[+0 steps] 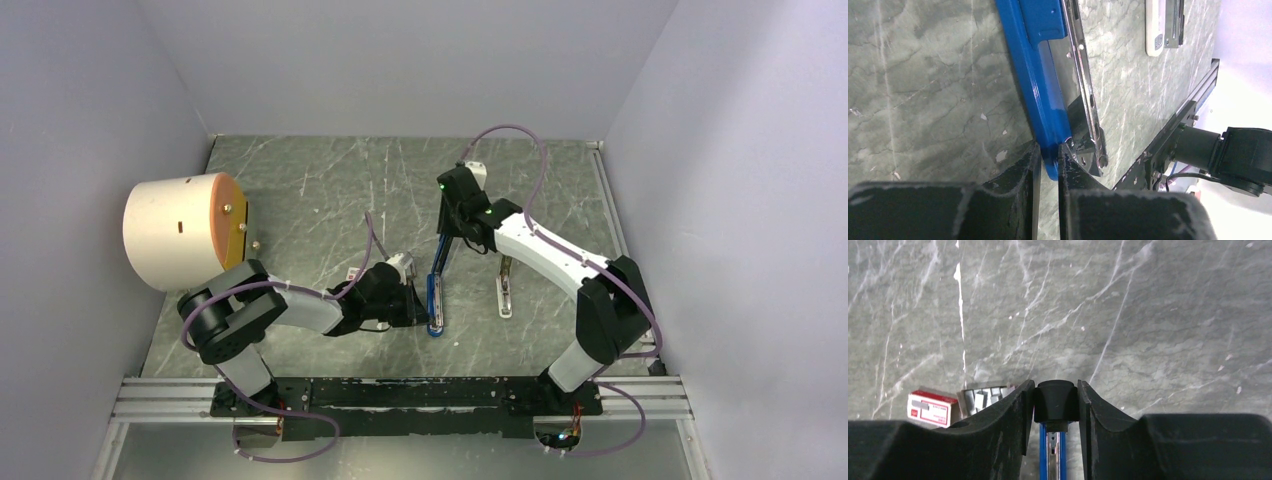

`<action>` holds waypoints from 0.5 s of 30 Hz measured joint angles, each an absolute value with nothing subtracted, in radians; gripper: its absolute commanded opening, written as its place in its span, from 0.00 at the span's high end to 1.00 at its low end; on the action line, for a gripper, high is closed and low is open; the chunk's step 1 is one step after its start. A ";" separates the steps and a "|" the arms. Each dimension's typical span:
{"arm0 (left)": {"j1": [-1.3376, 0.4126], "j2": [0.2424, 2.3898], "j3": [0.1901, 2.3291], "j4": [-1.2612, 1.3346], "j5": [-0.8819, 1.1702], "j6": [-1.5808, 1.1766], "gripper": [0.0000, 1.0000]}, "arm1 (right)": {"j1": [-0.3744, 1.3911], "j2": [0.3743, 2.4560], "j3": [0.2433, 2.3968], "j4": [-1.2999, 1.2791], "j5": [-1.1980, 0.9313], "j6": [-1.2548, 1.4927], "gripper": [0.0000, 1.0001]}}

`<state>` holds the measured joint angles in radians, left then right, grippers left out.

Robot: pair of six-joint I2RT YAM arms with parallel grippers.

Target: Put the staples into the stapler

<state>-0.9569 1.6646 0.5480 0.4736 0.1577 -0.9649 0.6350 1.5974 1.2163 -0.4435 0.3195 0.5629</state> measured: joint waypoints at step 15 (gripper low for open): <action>-0.964 1.657 0.551 0.457 0.135 -0.966 0.77 | 0.638 1.578 1.116 -0.442 0.179 0.574 0.28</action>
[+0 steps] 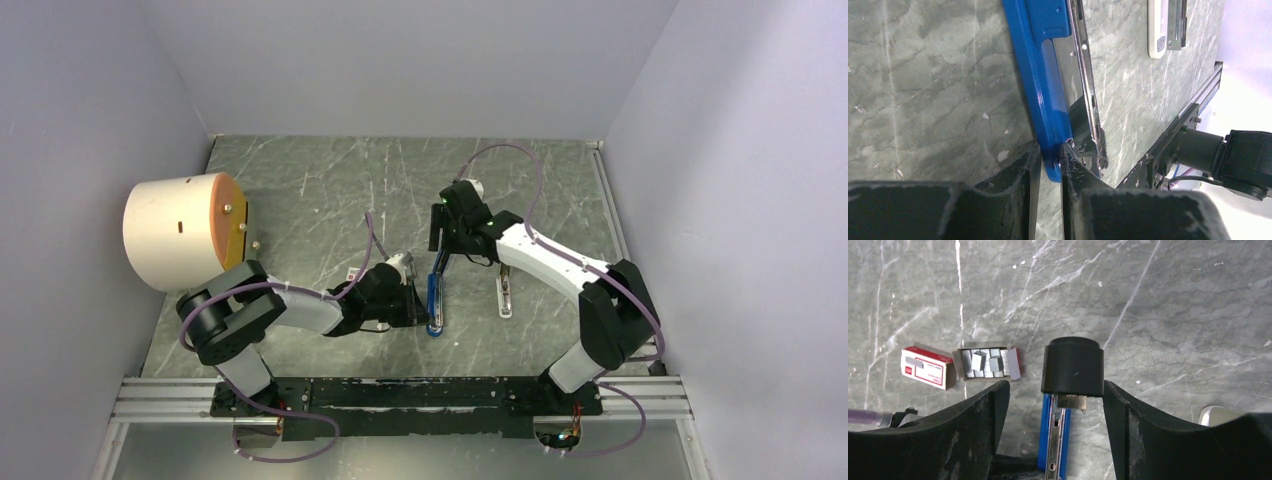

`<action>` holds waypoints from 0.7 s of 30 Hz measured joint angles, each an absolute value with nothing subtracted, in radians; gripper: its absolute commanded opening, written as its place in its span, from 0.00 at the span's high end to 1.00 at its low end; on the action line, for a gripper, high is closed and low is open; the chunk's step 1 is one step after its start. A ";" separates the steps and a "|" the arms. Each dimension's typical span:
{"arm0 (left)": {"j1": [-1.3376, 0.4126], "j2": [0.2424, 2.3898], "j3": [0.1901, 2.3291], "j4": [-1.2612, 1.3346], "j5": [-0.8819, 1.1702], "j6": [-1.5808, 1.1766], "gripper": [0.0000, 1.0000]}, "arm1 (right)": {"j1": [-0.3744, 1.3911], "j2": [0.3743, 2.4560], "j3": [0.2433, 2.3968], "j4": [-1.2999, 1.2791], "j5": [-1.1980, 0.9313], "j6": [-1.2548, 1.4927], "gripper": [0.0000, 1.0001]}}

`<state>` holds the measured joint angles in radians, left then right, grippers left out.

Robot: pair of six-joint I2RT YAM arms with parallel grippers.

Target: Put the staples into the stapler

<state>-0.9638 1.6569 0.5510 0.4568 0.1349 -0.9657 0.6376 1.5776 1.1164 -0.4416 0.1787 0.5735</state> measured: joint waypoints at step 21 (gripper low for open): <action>-0.964 1.662 0.551 0.468 0.135 -0.966 0.78 | 0.729 1.555 0.893 -0.329 0.086 0.638 0.51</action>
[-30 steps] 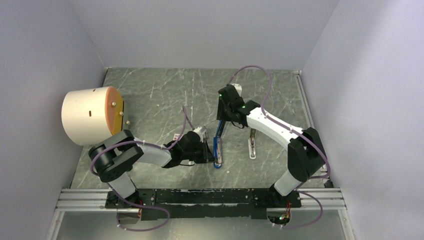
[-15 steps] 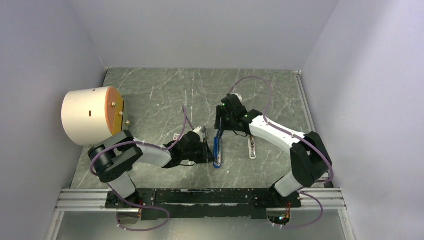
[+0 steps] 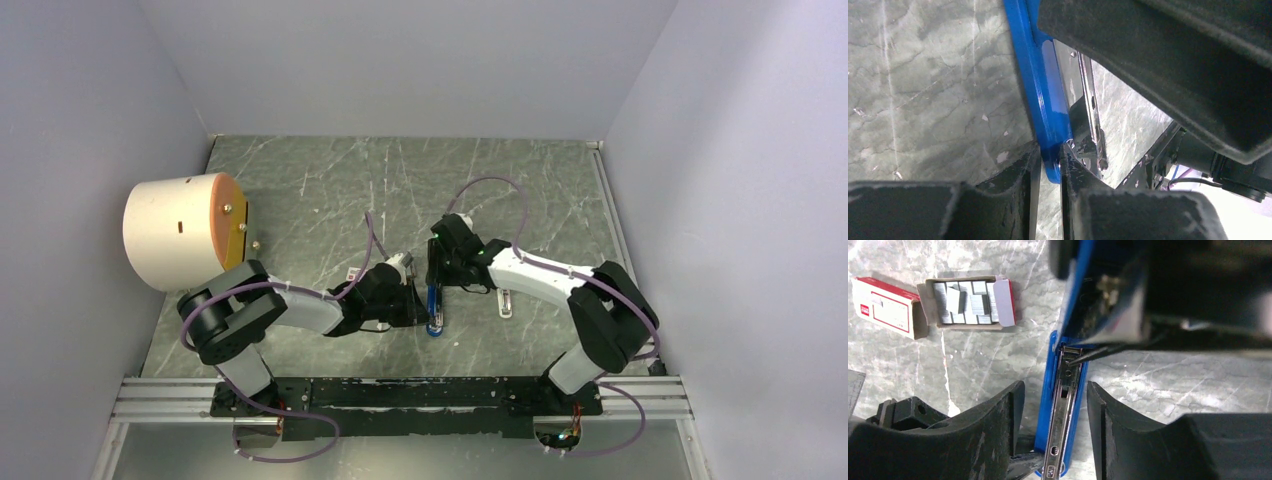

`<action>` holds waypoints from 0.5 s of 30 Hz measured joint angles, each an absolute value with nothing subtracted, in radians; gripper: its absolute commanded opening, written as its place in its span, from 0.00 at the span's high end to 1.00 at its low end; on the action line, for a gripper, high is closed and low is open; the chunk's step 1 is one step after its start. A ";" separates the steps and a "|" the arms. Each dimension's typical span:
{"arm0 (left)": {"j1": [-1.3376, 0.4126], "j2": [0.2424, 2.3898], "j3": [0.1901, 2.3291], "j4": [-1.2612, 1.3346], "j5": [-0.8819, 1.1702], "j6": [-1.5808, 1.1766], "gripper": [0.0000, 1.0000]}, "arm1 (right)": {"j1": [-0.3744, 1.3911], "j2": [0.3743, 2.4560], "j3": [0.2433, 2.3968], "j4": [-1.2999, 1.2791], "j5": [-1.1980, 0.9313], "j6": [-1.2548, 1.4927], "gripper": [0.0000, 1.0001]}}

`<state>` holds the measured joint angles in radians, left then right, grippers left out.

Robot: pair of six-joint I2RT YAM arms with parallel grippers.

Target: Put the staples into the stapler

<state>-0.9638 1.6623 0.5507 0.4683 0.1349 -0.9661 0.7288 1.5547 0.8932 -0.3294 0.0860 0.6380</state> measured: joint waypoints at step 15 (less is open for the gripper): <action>-0.964 1.625 0.498 0.497 0.110 -0.975 0.66 | 0.733 1.620 0.910 -0.290 0.148 0.677 0.69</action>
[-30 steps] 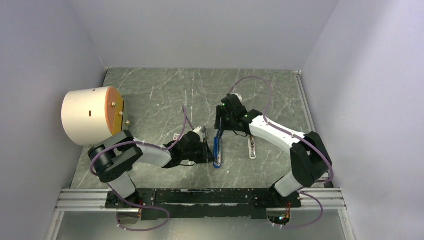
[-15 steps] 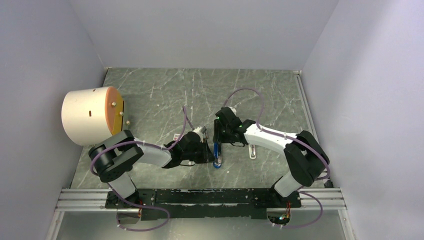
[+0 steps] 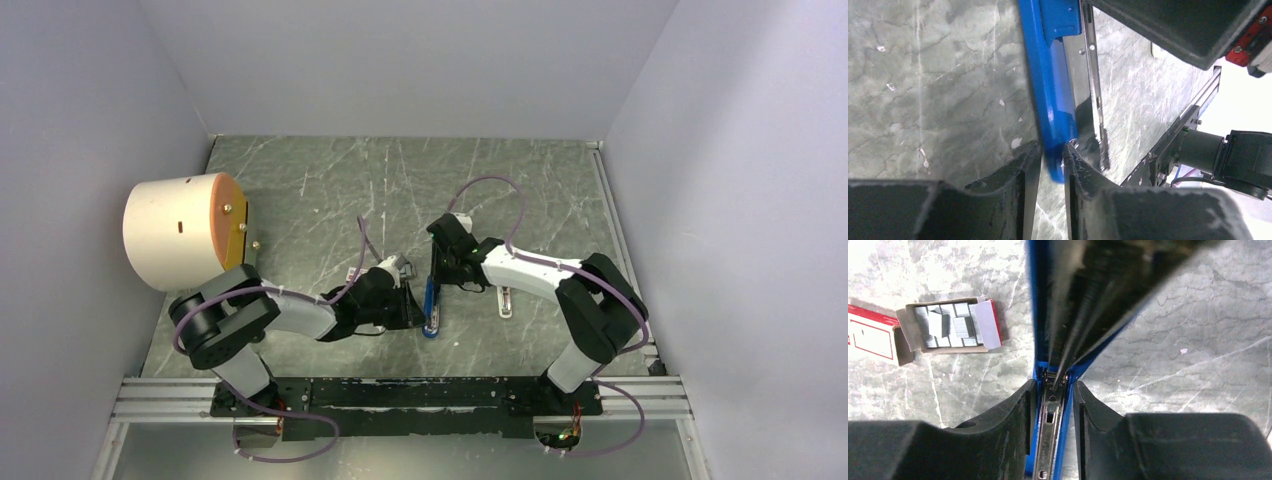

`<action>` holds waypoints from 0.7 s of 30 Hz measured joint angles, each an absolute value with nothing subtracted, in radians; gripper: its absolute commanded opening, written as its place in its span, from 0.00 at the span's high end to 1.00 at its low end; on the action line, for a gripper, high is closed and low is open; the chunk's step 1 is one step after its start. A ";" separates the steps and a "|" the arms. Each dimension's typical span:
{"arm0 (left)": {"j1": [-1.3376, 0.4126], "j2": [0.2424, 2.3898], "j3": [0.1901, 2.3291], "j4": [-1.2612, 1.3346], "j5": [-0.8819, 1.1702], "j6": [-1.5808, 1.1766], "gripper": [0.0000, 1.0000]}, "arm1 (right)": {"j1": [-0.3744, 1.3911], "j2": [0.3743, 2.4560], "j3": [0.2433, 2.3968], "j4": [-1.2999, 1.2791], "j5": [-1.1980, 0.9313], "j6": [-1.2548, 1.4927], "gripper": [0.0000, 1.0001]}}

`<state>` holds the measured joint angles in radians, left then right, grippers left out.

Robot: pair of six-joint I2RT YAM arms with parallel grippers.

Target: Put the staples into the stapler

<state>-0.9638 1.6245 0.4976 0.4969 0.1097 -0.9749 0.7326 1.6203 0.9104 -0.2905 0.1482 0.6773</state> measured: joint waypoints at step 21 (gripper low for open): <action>-0.913 1.419 0.422 0.388 0.030 -0.944 0.35 | 0.748 1.771 1.170 -0.523 0.369 0.629 0.81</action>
<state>-0.9127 1.4189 0.4217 0.3878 0.0296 -0.9436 0.7475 1.7714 1.1702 -0.5232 0.3695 0.6292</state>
